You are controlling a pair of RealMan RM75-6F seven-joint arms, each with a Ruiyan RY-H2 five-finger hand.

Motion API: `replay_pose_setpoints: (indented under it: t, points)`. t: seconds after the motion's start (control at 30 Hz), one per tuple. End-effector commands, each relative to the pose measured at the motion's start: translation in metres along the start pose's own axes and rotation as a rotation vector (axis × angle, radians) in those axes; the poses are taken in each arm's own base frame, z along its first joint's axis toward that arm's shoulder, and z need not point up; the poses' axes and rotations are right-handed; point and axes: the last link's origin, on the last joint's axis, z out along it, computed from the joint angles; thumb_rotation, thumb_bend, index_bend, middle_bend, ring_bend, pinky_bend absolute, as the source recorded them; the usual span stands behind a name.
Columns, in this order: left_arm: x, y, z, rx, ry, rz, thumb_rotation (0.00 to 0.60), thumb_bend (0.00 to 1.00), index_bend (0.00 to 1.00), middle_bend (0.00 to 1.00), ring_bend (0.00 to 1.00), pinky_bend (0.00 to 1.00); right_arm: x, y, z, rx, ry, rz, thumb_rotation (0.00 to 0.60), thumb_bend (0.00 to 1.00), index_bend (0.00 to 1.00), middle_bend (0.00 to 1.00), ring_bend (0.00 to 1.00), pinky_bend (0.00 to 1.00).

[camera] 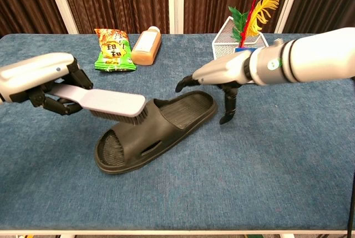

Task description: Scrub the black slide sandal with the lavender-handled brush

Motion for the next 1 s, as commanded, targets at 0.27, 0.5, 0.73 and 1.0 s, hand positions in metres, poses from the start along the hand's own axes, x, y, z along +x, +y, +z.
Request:
replay_pose_setpoints:
  t: [0.27,0.5,0.73,1.0]
  points:
    - [-0.022,0.007,-0.001,0.031,-0.024,0.0,0.6,0.89,1.0,1.0,1.0,1.0,-0.006,-0.01,0.024,-0.036,-0.002,-0.013,0.6,0.13,0.15,0.14,0.0,0.0]
    - [-0.037,-0.003,-0.005,0.093,-0.063,0.031,0.6,0.89,1.0,1.0,1.0,1.0,-0.001,-0.013,0.026,-0.044,0.046,0.007,0.6,0.18,0.37,0.3,0.16,0.19]
    - [-0.041,-0.013,0.007,0.16,-0.074,0.032,0.6,0.89,1.0,1.0,1.0,1.0,0.003,-0.012,0.022,-0.046,0.084,0.016,0.6,0.18,0.53,0.42,0.29,0.32]
    - [-0.035,-0.029,0.028,0.259,-0.054,0.002,0.6,0.89,1.0,1.0,1.0,1.0,-0.001,-0.016,0.018,-0.03,0.086,0.002,0.6,0.19,0.59,0.46,0.34,0.36]
